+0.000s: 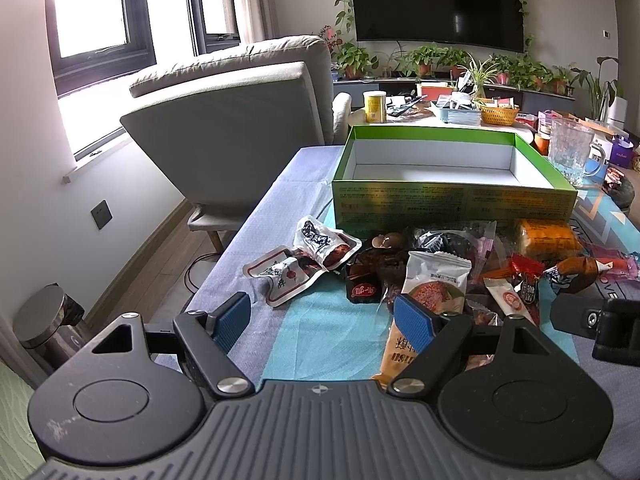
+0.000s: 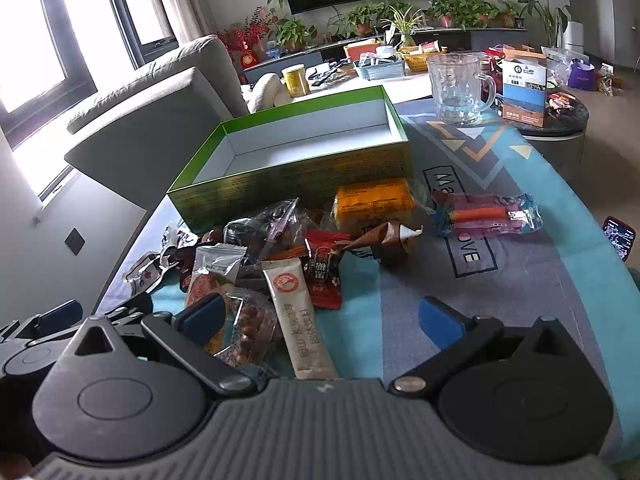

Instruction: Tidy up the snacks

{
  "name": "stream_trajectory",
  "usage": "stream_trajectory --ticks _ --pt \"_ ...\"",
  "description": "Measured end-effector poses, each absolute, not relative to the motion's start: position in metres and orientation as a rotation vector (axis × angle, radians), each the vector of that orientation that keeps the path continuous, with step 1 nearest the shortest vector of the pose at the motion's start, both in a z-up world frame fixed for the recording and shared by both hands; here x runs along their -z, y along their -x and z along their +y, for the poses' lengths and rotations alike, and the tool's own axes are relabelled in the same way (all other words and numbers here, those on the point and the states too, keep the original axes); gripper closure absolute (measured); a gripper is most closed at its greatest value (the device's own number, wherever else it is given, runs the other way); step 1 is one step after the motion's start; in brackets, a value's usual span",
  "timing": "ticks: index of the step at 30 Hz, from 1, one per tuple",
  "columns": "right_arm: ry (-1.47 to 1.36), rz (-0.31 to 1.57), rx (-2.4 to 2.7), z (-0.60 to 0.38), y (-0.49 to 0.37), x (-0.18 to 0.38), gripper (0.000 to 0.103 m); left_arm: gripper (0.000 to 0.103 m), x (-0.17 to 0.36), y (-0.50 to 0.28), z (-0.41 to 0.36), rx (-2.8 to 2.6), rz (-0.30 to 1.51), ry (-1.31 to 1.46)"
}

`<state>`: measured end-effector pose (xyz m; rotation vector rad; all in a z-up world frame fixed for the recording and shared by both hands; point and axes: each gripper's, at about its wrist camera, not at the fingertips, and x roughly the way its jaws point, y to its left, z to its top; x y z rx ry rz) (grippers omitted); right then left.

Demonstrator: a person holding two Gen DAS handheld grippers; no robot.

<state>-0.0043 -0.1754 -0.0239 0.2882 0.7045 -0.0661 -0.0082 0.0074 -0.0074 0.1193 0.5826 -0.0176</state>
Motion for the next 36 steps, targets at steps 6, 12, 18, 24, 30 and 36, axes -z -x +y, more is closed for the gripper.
stream_trajectory --ticks 6,12,18,24,30,36 --pt "-0.291 0.708 0.079 -0.177 0.004 0.024 0.003 0.025 0.007 0.009 0.008 0.025 0.587 -0.116" --pt "-0.270 0.688 0.073 -0.187 0.007 0.019 0.018 0.025 0.007 0.013 0.008 0.071 0.599 -0.116" --pt "-0.294 0.743 0.059 -0.206 0.007 0.026 0.046 0.025 0.018 0.012 0.005 0.127 0.665 -0.115" --pt "-0.285 0.785 -0.045 -0.201 0.013 0.037 0.046 0.025 0.025 0.002 -0.001 0.202 0.696 -0.114" --pt "-0.244 0.844 -0.096 -0.193 0.008 0.048 0.046 0.026 0.037 -0.010 -0.017 0.233 0.727 -0.169" --pt "-0.224 0.881 -0.130 -0.187 -0.001 0.056 0.046 0.047 0.044 -0.024 -0.019 0.270 0.778 -0.156"
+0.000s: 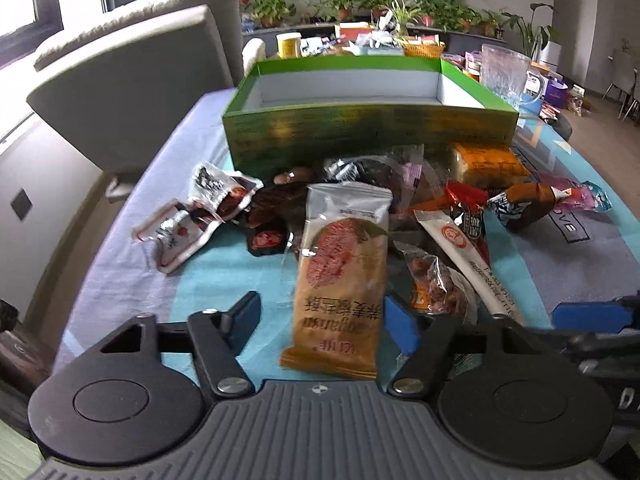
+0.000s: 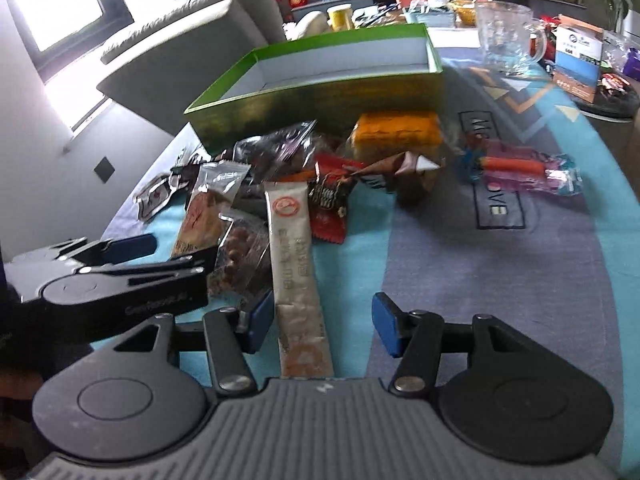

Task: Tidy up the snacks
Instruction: 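Grasp the yellow bun packet with the left tool while the right tool grasps the beige stick packet, then carry both packets over the green box and release them inside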

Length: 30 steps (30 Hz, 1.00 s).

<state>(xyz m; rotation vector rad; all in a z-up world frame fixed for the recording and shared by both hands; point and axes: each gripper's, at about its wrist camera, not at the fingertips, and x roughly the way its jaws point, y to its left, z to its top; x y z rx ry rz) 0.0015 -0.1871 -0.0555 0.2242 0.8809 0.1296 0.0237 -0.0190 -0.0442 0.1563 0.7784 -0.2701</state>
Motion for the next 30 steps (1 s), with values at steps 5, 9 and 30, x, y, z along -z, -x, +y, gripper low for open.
stream_trajectory --ticks 5,9,30 --pt "-0.184 0.891 -0.132 -0.181 -0.006 0.059 0.050 0.059 0.048 -0.029 -0.018 0.277 0.793 -0.141" --pt "-0.193 0.890 -0.138 -0.181 -0.007 0.058 0.079 0.062 0.044 -0.025 -0.015 0.295 0.765 -0.122" --pt "-0.182 0.637 -0.130 -0.190 0.000 -0.003 0.093 0.062 -0.005 -0.010 -0.018 0.304 0.576 -0.141"
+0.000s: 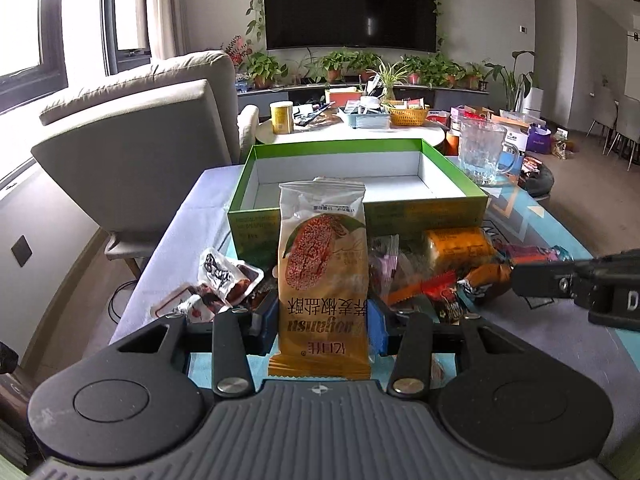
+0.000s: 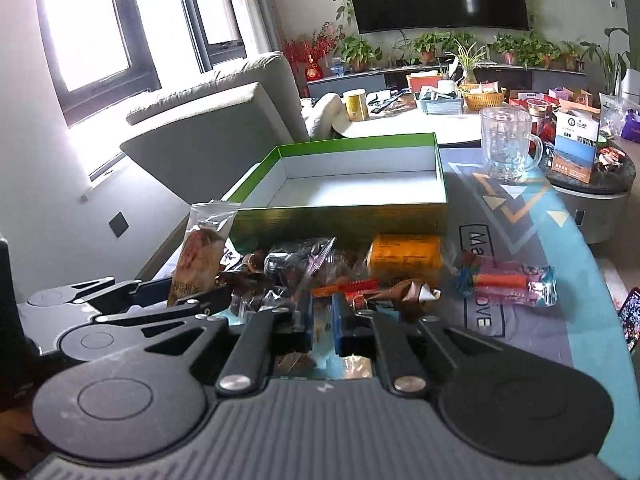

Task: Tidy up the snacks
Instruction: 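Carry both packets over the green box and release them inside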

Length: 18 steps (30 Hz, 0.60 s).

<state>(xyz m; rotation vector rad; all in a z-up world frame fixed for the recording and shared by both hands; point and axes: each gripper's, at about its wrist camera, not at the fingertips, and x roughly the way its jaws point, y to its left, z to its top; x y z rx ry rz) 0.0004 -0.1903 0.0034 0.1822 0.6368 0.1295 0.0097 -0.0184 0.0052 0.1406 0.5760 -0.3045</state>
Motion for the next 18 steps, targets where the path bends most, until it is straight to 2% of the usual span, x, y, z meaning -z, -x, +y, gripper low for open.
stream_trajectory --ticks 6,14,16,17,18 --pt "-0.211 0.718 -0.103 -0.204 -0.006 0.020 0.087 0.062 -0.005 -0.013 -0.017 0.296 0.580 -0.141" --pt "-0.240 0.818 -0.094 -0.218 0.002 0.047 0.086 0.062 -0.005 -0.010 -0.011 0.276 0.576 -0.124" --pt "-0.221 0.829 -0.099 -0.214 0.002 0.049 0.064 0.062 -0.005 -0.008 -0.011 0.280 0.575 -0.124" --pt "-0.211 0.822 -0.097 -0.212 0.003 0.049 0.042 0.062 -0.005 -0.007 -0.011 0.284 0.572 -0.127" --pt "-0.198 0.806 -0.102 -0.209 0.006 0.048 0.037 0.062 -0.005 -0.006 -0.011 0.285 0.571 -0.128"
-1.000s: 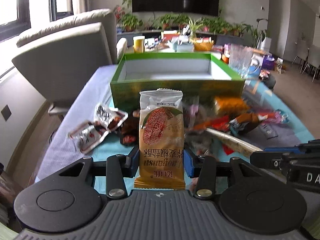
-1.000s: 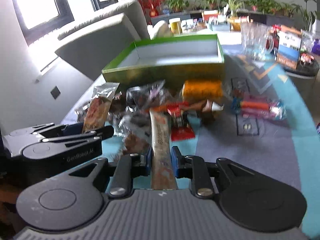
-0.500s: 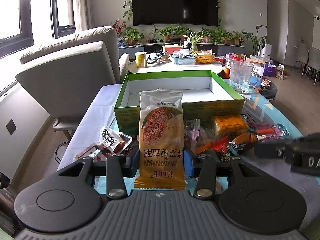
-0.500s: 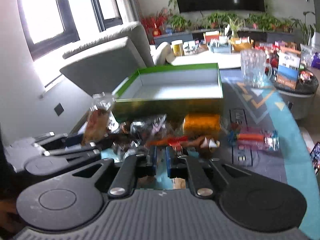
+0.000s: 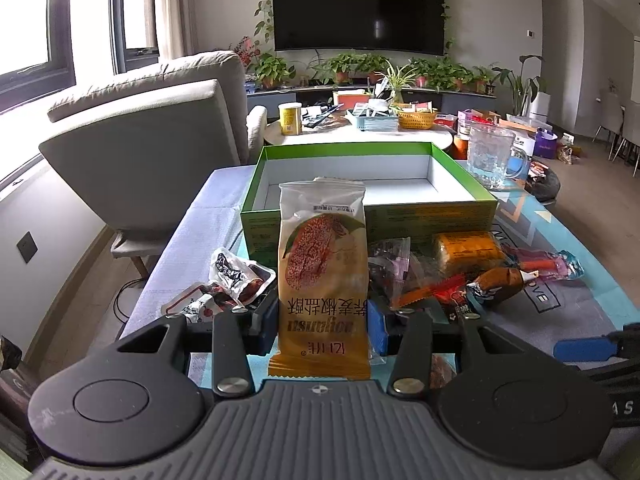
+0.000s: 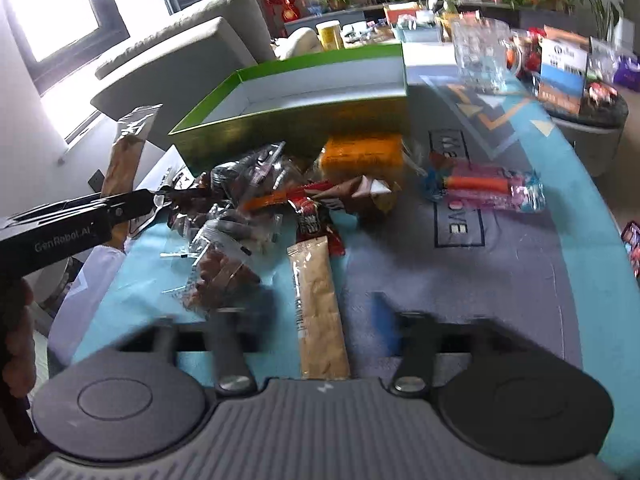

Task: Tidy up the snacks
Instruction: 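Carry both packets over the green box and release them inside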

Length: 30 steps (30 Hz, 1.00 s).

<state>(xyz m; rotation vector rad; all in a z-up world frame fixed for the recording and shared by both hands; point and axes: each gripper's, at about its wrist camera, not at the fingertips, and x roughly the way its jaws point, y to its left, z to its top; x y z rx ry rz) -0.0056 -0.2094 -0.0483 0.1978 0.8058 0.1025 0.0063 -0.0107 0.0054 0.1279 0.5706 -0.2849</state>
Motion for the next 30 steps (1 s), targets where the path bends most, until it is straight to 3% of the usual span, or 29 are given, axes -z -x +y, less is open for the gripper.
stream_trajectory --ticks 5,7,11,15,30 --pt "-0.079 0.821 -0.109 -0.192 0.004 0.053 0.038 0.062 -0.004 -0.007 -0.009 0.280 0.579 -0.120" --pt "-0.072 0.852 -0.105 -0.190 -0.001 0.059 0.042 0.062 -0.004 -0.007 -0.009 0.282 0.577 -0.124" --pt "-0.023 0.861 -0.079 -0.185 -0.007 0.066 0.075 0.062 -0.004 -0.007 -0.009 0.282 0.573 -0.130" --pt "-0.087 0.837 -0.079 -0.190 -0.004 0.057 0.077 0.062 -0.007 -0.006 -0.010 0.279 0.563 -0.133" --pt "-0.143 0.463 -0.087 -0.193 -0.008 -0.031 0.077 0.062 -0.040 -0.028 -0.029 0.277 0.457 -0.150"
